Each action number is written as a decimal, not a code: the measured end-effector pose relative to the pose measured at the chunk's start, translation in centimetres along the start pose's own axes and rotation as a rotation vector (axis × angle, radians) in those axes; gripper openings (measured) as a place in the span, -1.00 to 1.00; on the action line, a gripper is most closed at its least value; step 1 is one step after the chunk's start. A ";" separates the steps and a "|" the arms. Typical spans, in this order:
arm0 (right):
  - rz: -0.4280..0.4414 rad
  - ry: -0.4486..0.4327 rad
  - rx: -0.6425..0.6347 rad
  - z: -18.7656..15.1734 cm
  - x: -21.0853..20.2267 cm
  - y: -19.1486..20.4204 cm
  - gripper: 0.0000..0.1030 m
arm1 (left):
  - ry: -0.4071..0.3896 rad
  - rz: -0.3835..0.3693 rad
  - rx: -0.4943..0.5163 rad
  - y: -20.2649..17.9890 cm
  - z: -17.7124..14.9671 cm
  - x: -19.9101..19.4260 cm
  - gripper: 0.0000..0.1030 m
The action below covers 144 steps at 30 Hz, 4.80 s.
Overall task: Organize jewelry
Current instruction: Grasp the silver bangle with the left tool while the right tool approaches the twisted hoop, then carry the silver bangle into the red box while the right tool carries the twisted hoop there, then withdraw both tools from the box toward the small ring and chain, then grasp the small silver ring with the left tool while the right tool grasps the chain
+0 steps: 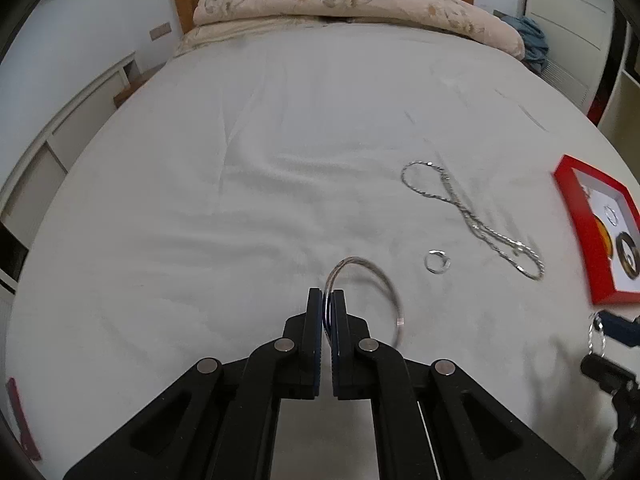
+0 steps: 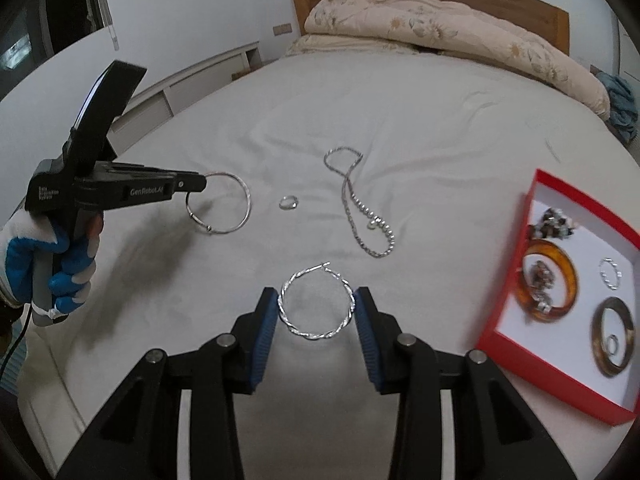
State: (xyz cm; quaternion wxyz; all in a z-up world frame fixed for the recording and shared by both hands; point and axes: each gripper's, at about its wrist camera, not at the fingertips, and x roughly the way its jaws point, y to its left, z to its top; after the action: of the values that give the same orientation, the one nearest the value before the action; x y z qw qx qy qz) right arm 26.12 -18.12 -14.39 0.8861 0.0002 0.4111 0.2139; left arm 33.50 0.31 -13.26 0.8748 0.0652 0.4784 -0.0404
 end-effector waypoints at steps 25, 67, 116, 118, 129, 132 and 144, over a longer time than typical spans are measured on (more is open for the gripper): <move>-0.206 -0.053 0.091 -1.8 -13.0 -13.1 -0.29 | -0.119 -0.246 0.238 -21.4 5.8 -9.0 -0.94; -0.294 0.120 0.049 0.9 -8.0 -23.9 -0.19 | 0.011 -0.401 0.174 -27.2 3.8 -2.3 -0.35; -0.042 0.092 -0.014 3.8 3.8 -1.3 -0.19 | -0.018 -0.178 0.030 -3.4 1.5 2.8 0.02; -0.050 0.096 -0.023 4.0 4.8 -1.5 -0.19 | -0.011 -0.189 0.041 -3.7 1.8 3.9 -0.01; -0.054 0.111 -0.071 3.9 8.8 -1.9 -0.20 | -0.011 -0.233 0.113 -3.5 2.3 6.7 -0.57; -0.053 0.103 -0.076 3.8 9.2 -2.0 -0.21 | -0.015 -0.242 0.124 -3.1 2.3 6.9 -0.62; -0.051 0.103 -0.035 4.7 10.3 -1.9 -0.82 | -0.049 -0.244 0.105 -2.8 2.3 6.2 -0.64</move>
State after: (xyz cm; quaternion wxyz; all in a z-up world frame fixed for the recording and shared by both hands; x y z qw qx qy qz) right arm 36.15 -15.07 -19.12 0.8689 -0.0367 0.4522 0.1981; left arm 38.37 -2.84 -17.42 0.8702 0.0511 0.4586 -0.1729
